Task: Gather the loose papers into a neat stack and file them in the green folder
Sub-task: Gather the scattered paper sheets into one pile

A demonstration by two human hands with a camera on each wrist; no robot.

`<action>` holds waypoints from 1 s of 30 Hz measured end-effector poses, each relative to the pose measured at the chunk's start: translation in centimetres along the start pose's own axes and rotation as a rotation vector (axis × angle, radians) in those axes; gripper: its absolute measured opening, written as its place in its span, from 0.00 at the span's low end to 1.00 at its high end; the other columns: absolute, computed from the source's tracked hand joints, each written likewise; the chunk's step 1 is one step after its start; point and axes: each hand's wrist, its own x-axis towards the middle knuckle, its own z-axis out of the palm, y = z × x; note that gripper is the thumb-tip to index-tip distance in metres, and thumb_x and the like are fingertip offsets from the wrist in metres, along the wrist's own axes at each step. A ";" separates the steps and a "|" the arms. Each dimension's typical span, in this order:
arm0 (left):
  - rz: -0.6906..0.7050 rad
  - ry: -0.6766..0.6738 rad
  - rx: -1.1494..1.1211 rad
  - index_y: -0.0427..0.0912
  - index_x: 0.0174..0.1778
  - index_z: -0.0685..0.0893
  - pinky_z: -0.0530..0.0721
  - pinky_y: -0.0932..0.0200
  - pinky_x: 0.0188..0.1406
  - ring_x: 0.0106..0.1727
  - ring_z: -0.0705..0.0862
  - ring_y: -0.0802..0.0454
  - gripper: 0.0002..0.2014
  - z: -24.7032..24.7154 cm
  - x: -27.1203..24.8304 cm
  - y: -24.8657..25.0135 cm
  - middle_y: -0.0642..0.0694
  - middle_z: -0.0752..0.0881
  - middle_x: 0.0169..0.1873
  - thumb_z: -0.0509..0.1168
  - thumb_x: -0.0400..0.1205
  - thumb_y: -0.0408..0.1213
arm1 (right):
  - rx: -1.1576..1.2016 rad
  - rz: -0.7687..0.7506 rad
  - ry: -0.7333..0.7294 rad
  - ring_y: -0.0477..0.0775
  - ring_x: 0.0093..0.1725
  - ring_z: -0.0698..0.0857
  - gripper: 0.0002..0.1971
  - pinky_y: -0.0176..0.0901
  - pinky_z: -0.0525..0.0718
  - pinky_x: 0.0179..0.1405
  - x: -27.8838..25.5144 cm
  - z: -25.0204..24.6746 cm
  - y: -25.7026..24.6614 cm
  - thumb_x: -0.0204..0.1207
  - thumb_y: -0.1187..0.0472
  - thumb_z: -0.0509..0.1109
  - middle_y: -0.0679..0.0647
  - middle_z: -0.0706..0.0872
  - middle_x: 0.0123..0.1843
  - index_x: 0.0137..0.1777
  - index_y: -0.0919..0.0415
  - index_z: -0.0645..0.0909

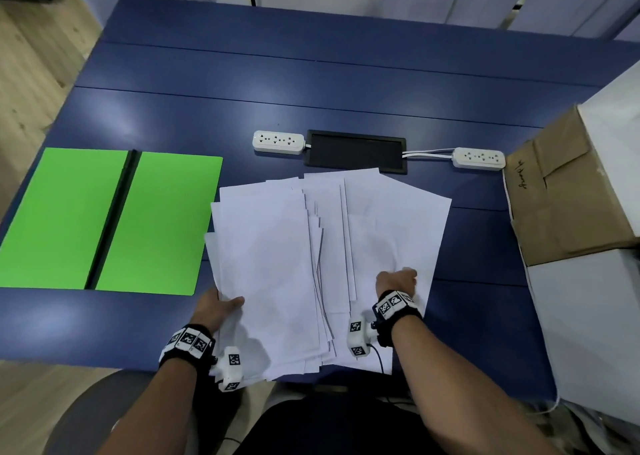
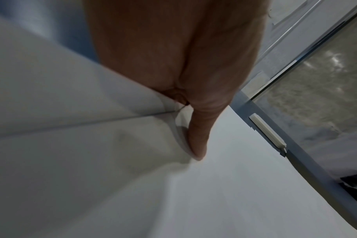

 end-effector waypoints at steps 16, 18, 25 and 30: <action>-0.008 0.038 0.022 0.33 0.65 0.83 0.87 0.42 0.58 0.55 0.89 0.38 0.23 0.3 -0.4 0.8 0.36 0.90 0.55 0.79 0.74 0.32 | -0.070 -0.045 -0.310 0.57 0.45 0.82 0.19 0.40 0.78 0.45 0.7 -1.6 -2.7 0.72 0.62 0.80 0.55 0.86 0.44 0.60 0.70 0.85; -0.014 0.039 0.023 0.32 0.65 0.83 0.86 0.44 0.57 0.56 0.89 0.39 0.24 0.2 -0.2 0.8 0.36 0.90 0.56 0.79 0.74 0.32 | -0.066 -0.059 -0.236 0.60 0.50 0.86 0.21 0.42 0.80 0.46 1.4 -2.2 -2.7 0.73 0.60 0.80 0.57 0.88 0.47 0.62 0.70 0.84; 0.000 0.034 0.012 0.32 0.61 0.83 0.85 0.47 0.54 0.52 0.88 0.42 0.19 0.4 -0.4 0.8 0.39 0.89 0.53 0.78 0.75 0.29 | -0.171 0.013 0.101 0.73 0.70 0.73 0.25 0.59 0.77 0.66 5.7 -6.6 -2.6 0.77 0.56 0.71 0.64 0.66 0.75 0.74 0.57 0.77; 0.004 0.035 -0.002 0.33 0.66 0.83 0.87 0.39 0.59 0.55 0.89 0.38 0.24 0.3 0.1 0.2 0.36 0.90 0.57 0.79 0.74 0.32 | -0.105 -0.115 -0.022 0.69 0.55 0.86 0.20 0.52 0.86 0.49 7.6 -5.8 -4.0 0.69 0.64 0.72 0.66 0.81 0.66 0.62 0.64 0.81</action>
